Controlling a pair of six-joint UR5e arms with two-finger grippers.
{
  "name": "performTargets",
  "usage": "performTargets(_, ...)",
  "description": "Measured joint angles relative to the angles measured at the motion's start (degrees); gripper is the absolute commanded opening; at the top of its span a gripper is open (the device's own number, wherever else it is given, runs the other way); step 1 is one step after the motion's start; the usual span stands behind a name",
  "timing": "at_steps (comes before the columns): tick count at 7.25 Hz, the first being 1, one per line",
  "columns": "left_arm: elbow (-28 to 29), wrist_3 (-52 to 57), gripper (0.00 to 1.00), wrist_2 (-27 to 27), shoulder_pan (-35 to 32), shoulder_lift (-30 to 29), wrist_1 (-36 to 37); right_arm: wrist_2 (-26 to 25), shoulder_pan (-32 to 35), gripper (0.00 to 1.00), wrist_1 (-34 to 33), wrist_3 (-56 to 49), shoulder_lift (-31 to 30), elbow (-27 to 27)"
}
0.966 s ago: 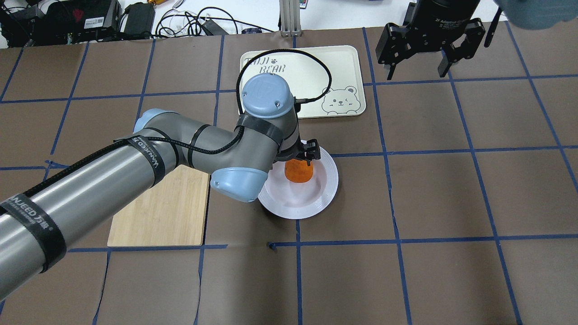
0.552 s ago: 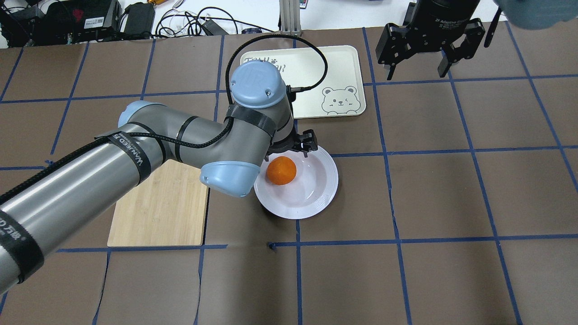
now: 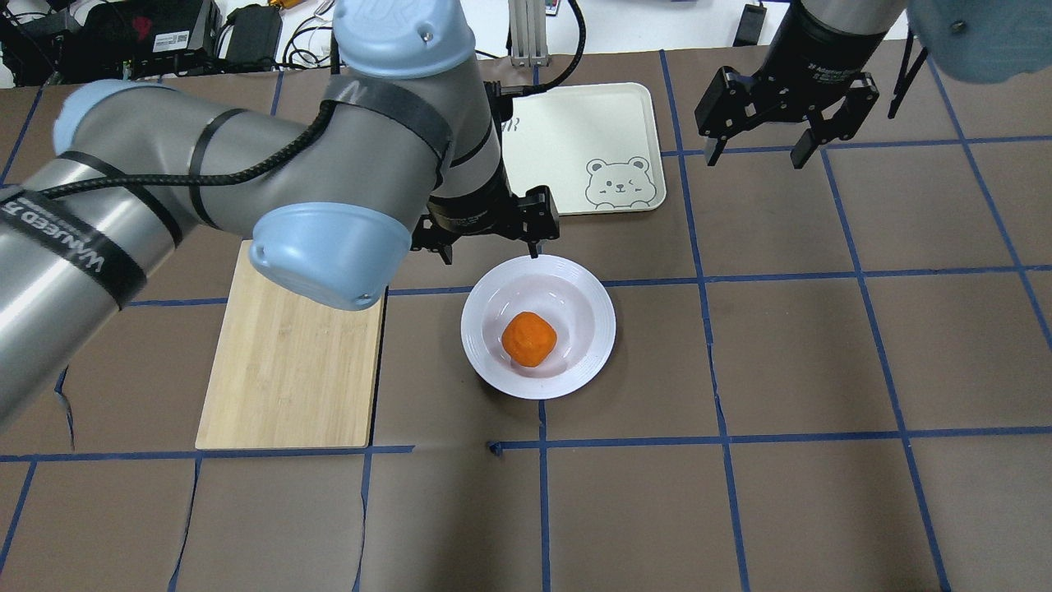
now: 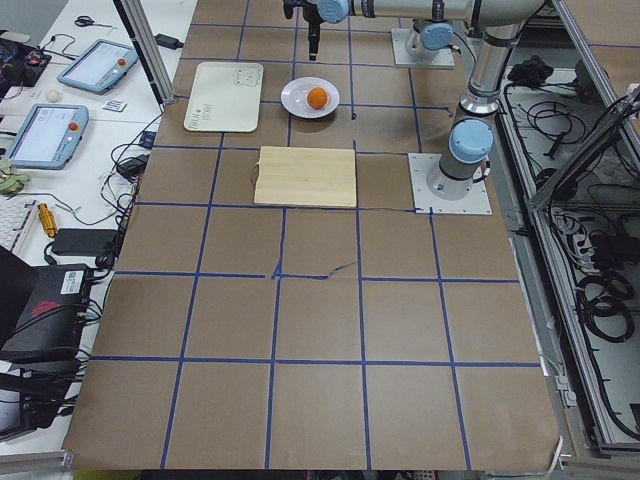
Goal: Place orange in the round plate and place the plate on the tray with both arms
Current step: 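Open the left gripper and lift it away while the right arm reaches toward the plate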
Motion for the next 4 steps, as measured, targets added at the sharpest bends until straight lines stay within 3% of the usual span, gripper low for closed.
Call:
performTargets(3, 4.32, 0.62, 1.0, -0.15, 0.04, 5.53, -10.54, 6.04, 0.83, 1.0, -27.22, 1.99, 0.86, 20.59)
performTargets(4, 4.88, 1.21, 1.0, 0.15, 0.25, 6.54, -13.02, 7.86, 2.41, 1.0, -35.21, 4.66, 2.23, 25.09)
